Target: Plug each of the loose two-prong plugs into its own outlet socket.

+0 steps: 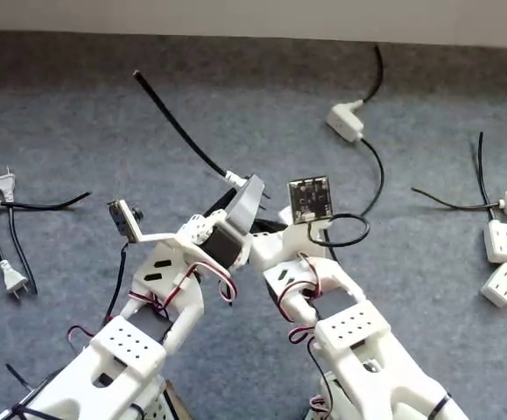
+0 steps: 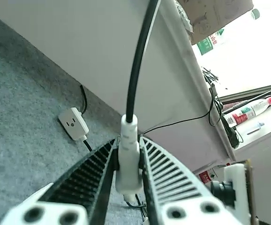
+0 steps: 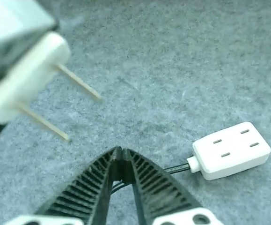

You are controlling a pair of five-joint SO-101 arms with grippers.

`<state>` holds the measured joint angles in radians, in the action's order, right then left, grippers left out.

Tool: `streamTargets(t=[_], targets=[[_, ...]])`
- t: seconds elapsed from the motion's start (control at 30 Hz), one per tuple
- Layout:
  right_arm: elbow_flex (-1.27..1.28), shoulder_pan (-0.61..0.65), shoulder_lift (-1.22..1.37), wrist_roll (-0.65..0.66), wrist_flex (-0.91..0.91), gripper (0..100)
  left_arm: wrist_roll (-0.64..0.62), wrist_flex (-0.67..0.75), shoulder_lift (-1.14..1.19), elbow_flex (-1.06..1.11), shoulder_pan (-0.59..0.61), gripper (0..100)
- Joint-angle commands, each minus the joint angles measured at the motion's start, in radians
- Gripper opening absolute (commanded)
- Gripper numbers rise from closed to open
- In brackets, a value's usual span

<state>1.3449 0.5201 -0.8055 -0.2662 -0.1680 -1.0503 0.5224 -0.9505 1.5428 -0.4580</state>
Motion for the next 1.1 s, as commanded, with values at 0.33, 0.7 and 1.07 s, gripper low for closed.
streamTargets(t=[0.33,0.7,1.07], targets=[[-0.059,-0.031,-0.047,0.196,0.096,0.9,0.071,0.0,-0.005,0.047,-0.038,1],[-0.059,-0.113,-0.045,0.198,0.206,0.8,0.153,0.002,-0.005,0.077,-0.139,1],[-0.07,-0.191,-0.044,0.196,0.263,0.8,0.155,0.002,-0.005,0.116,-0.194,1]])
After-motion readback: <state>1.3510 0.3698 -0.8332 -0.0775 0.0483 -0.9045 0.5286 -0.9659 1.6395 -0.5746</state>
